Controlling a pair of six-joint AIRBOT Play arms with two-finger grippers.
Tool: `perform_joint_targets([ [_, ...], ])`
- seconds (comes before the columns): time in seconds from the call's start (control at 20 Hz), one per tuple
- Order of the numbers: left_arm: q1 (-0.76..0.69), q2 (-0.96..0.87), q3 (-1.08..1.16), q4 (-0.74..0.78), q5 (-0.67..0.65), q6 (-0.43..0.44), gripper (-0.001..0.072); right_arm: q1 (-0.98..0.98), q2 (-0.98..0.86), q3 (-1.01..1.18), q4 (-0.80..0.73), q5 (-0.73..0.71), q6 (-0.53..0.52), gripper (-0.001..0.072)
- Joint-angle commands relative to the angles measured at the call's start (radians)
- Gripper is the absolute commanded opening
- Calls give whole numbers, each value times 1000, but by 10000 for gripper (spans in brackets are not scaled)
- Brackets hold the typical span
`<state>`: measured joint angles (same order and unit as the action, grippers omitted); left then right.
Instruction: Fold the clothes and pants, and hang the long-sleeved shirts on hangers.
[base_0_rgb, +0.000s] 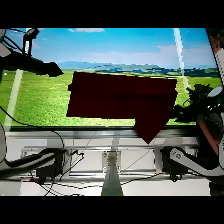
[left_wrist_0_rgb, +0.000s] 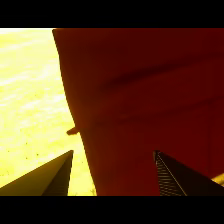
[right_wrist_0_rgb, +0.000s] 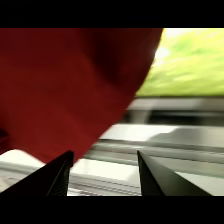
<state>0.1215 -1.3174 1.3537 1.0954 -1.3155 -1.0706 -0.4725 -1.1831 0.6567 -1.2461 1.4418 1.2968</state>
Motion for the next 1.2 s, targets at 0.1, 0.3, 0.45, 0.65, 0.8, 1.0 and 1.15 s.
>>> perform_joint_targets([
  [0.1, 50, 46, 0, -4, -114, 5, 526, 0, 30, -226, 148, -131, -7, 368],
  [0.3, 142, 54, -29, -4, -120, 5, 526, 0, 30, -226, 190, -210, -8, 310],
  [0.45, 227, 54, -148, -4, -121, 6, 526, 0, 30, -226, 235, -188, -65, 310],
  [0.65, 290, 53, -397, -14, -9, 25, 526, 0, 30, -225, 289, -158, -177, 73],
  [0.8, 271, 53, -583, -37, 114, 31, 526, 0, 30, -222, 353, -161, -243, 17],
  [1.0, 213, 31, -718, -140, 217, 33, 526, 0, 30, -222, 369, -188, -246, 17],
  [1.15, 175, -35, -727, -154, 231, 39, 402, 0, 31, -222, 407, -195, -291, 17],
])
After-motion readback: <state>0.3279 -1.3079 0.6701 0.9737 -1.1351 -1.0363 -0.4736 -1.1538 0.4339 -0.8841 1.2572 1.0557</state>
